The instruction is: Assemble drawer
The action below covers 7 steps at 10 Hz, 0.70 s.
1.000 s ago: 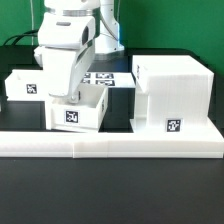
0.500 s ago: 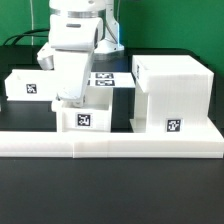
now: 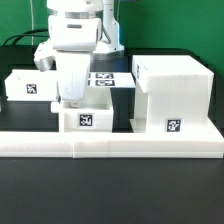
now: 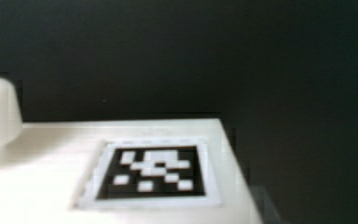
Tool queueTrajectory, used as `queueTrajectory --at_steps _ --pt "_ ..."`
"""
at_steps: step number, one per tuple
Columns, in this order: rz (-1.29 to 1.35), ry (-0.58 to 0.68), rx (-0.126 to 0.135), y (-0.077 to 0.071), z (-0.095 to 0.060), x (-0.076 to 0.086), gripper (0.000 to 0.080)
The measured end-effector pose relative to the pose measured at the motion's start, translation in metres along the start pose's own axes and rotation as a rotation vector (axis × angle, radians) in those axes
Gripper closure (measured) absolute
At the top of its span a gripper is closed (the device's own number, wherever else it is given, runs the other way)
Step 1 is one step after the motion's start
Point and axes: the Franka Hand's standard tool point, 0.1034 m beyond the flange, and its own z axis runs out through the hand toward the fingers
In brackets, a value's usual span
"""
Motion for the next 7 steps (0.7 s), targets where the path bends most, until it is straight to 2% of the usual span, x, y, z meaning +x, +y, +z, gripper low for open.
queueTrajectory --at_steps 2,3,4,5,6,7 --pt "0.02 0.002 -0.003 0.002 -0.001 0.003 0.0755" --pt "0.03 0.002 -0.017 0.004 -0.001 0.004 0.0755" --pt "0.033 0.002 -0.016 0.003 0.0 0.002 0.0755" --pt "0.039 0.001 -0.027 0.004 0.0 0.003 0.0755" --pt "0.055 0.005 -0.021 0.006 0.002 0.008 0.0755" --pt "0.061 0.009 -0.029 0.011 0.004 0.014 0.0755"
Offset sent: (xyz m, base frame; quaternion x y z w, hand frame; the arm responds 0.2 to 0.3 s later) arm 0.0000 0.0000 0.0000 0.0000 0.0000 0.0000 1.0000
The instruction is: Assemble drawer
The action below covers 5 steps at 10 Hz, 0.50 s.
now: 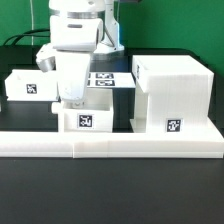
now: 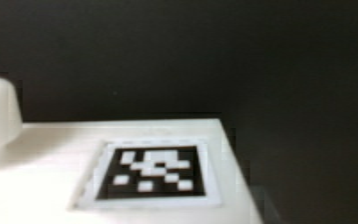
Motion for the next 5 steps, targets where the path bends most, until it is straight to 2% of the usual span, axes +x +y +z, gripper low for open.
queueTrajectory --at_steps 1,3,4,5 --pt "0.003 0.001 -0.021 0.0012 0.0003 0.0007 0.0755" --pt "0.009 0.001 -0.017 0.0001 0.0012 -0.0008 0.0755" --pt "0.017 0.001 -0.033 0.0016 0.0016 0.0003 0.0755" --pt "0.025 0.006 -0.028 0.0035 0.0031 0.0083 0.0755"
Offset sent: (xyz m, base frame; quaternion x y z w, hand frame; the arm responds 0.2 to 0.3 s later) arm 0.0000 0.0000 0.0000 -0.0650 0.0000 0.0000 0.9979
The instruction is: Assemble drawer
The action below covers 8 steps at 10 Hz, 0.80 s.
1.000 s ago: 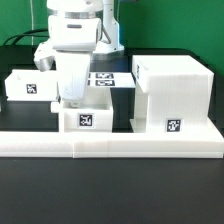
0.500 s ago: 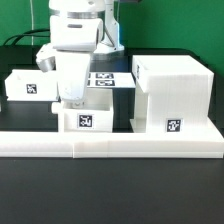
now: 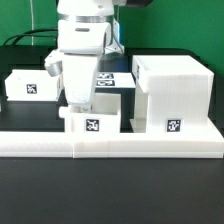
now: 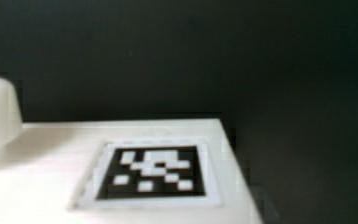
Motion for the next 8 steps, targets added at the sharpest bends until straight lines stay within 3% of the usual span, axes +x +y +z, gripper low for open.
queueTrajectory --at_steps 1,8 --pt "-0.013 0.008 -0.002 0.0052 0.0 0.0099 0.0755" --pt "-0.003 0.014 0.005 0.0031 0.003 0.0152 0.0755"
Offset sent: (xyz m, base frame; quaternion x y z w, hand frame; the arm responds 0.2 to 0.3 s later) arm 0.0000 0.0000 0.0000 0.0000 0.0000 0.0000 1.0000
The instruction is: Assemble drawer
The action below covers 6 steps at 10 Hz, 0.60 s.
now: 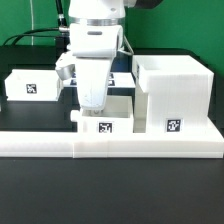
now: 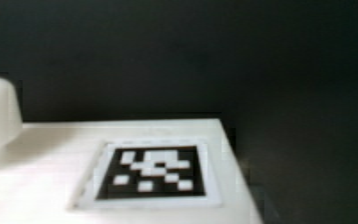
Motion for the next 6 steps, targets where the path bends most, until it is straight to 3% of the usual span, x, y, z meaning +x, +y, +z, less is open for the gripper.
queueTrajectory --at_steps 6 --pt "-0.032 0.005 -0.006 -0.001 0.003 0.013 0.0755"
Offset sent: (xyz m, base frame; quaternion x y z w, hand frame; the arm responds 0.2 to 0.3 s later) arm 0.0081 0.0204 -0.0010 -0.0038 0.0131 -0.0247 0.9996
